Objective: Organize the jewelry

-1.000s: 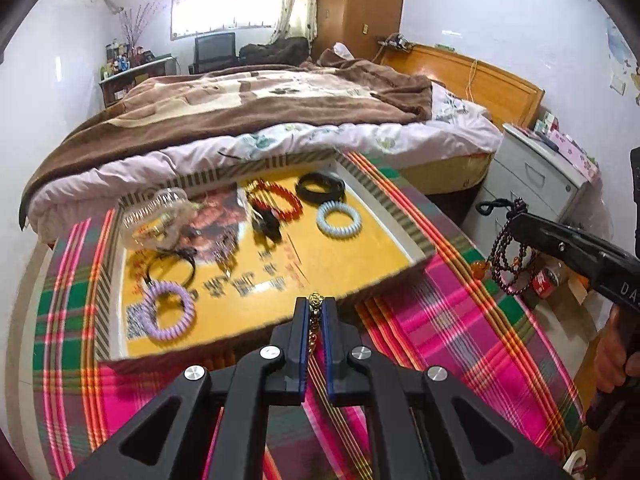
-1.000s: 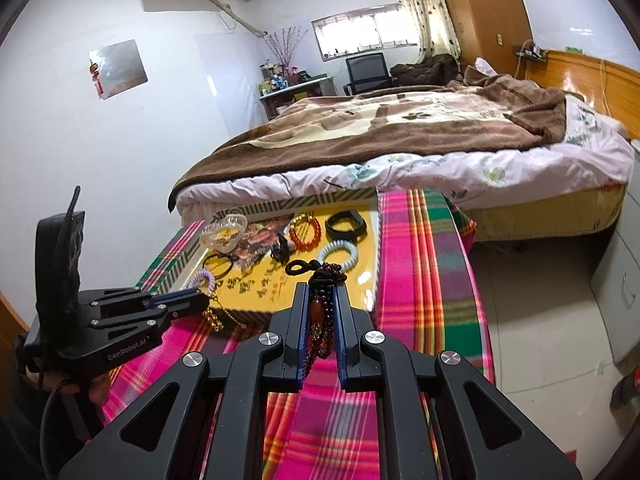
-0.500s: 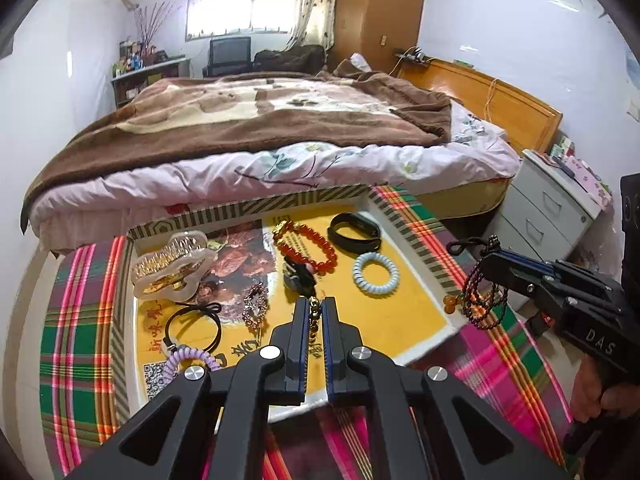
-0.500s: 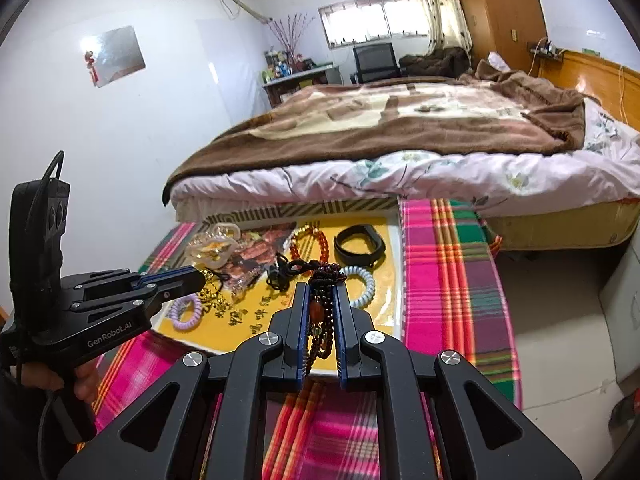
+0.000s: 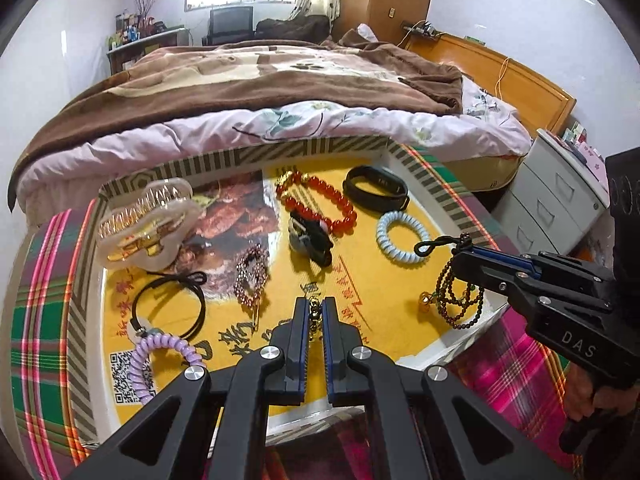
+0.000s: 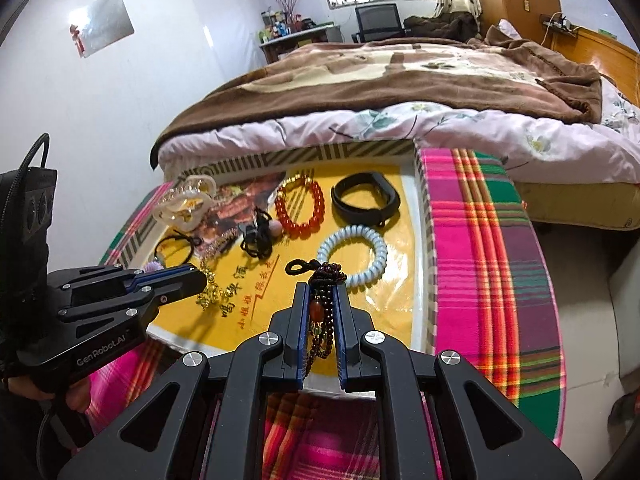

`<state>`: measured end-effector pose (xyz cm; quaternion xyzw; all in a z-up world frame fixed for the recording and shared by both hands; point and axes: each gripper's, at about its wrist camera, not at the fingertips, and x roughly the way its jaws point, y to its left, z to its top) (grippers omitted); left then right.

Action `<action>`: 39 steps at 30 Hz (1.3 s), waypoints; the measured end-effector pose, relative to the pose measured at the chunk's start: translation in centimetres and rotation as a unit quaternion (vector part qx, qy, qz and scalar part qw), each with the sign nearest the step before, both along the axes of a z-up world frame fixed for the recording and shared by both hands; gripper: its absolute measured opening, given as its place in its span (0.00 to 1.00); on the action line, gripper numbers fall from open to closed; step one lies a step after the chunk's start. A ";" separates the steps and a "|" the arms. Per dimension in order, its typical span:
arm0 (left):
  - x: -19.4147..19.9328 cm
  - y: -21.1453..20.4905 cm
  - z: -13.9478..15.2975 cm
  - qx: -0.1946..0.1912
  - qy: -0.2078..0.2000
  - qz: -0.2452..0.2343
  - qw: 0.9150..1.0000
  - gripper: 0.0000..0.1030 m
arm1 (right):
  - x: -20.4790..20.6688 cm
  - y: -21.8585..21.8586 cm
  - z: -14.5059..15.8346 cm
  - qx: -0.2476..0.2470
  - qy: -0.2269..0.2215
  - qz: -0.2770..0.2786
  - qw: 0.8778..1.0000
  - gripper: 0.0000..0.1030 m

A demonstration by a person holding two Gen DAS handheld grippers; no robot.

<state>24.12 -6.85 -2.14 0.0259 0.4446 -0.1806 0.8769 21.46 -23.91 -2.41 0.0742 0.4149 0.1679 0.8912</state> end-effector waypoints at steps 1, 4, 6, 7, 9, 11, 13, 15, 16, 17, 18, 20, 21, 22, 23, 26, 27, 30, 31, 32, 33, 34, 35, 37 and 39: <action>0.0 0.0 -0.2 0.002 0.000 -0.001 1.000 0.06 | 0.0 0.1 -0.2 -0.002 0.003 0.003 1.000 0.11; 0.1 -0.1 -0.5 0.000 0.004 -0.001 1.000 0.06 | 0.1 0.3 -0.7 -0.009 0.012 0.004 1.000 0.11; 0.1 -0.2 -0.8 0.002 0.005 0.001 1.000 0.06 | 0.2 0.2 -0.9 -0.010 0.016 0.003 1.000 0.11; 0.1 -0.3 -0.9 0.003 0.005 0.001 1.000 0.06 | 0.2 0.2 -1.0 -0.013 0.017 0.001 1.000 0.11; 0.1 -0.4 -1.0 0.004 0.006 0.001 1.000 0.06 | 0.2 0.2 -1.0 -0.018 0.018 -0.001 1.000 0.11; 0.1 -0.3 -1.1 0.004 0.008 0.002 1.000 0.06 | 0.2 0.3 -1.1 -0.024 0.019 -0.003 1.000 0.11; 0.0 -0.3 -1.2 0.005 0.009 0.005 1.000 0.06 | 0.2 0.4 -1.1 -0.032 0.019 -0.003 0.999 0.11; 0.0 -0.3 -1.4 0.011 0.011 0.007 1.000 0.06 | 0.2 0.5 -1.2 -0.038 0.019 -0.002 0.999 0.12; 0.0 -0.3 -1.4 0.013 0.010 0.007 1.000 0.06 | 0.2 0.5 -1.2 -0.040 0.019 -0.003 0.999 0.12; -0.1 -0.4 -1.4 0.014 0.009 0.007 1.000 0.07 | 0.2 0.6 -1.2 -0.043 0.019 -0.005 0.999 0.12; -0.1 -0.3 -1.4 0.012 0.010 0.007 1.000 0.09 | 0.1 0.6 -1.2 -0.046 0.018 -0.006 0.999 0.12; 0.0 -0.2 -1.5 0.011 0.012 0.010 1.000 0.17 | 0.1 0.7 -1.2 -0.049 0.017 -0.006 0.999 0.13; 0.0 -0.2 -1.5 0.012 0.012 0.013 1.000 0.24 | 0.1 0.7 -1.3 -0.052 0.017 -0.008 0.998 0.14; 0.0 -0.1 -1.5 0.011 0.013 0.014 1.000 0.27 | 0.1 0.7 -1.3 -0.055 0.017 -0.010 0.998 0.15; 0.0 0.0 -1.4 0.010 0.013 0.016 1.000 0.33 | 0.0 0.7 -1.2 -0.057 0.016 -0.011 0.998 0.16; -0.3 0.0 -1.1 0.008 0.009 0.017 1.000 0.39 | -0.1 0.6 -1.1 -0.055 0.014 -0.015 0.998 0.20; -0.4 0.1 -1.0 0.008 0.009 0.018 1.000 0.44 | -0.2 0.5 -0.9 -0.053 0.012 -0.015 0.998 0.24; -0.9 0.1 -0.3 0.008 0.001 0.023 1.000 0.52 | -0.7 0.5 -0.4 -0.048 0.003 -0.018 0.999 0.28; -1.1 0.1 -0.1 0.007 -0.002 0.024 1.000 0.52 | -0.8 0.5 -0.3 -0.047 0.001 -0.018 0.999 0.28; -1.2 0.1 0.1 0.007 -0.003 0.026 1.000 0.54 | -1.1 0.5 -0.1 -0.048 -0.001 -0.020 0.999 0.28; -1.4 0.2 0.3 0.008 -0.005 0.029 1.000 0.58 | -1.2 0.5 0.0 -0.049 -0.002 -0.022 0.999 0.28; -1.7 0.3 0.5 0.008 -0.008 0.031 0.999 0.60 | -1.5 0.5 0.1 -0.050 -0.004 -0.025 0.998 0.28; -2.0 0.4 0.8 0.008 -0.011 0.036 0.999 0.63 | -1.6 0.4 0.2 -0.050 -0.006 -0.027 0.998 0.28; -2.6 0.6 1.2 0.009 -0.015 0.044 0.999 0.64 | -2.2 0.3 0.5 -0.045 -0.008 -0.033 0.998 0.28; -3.4 0.8 1.5 0.017 -0.019 0.056 0.998 0.70 | -2.8 0.3 0.9 -0.044 -0.013 -0.037 0.998 0.29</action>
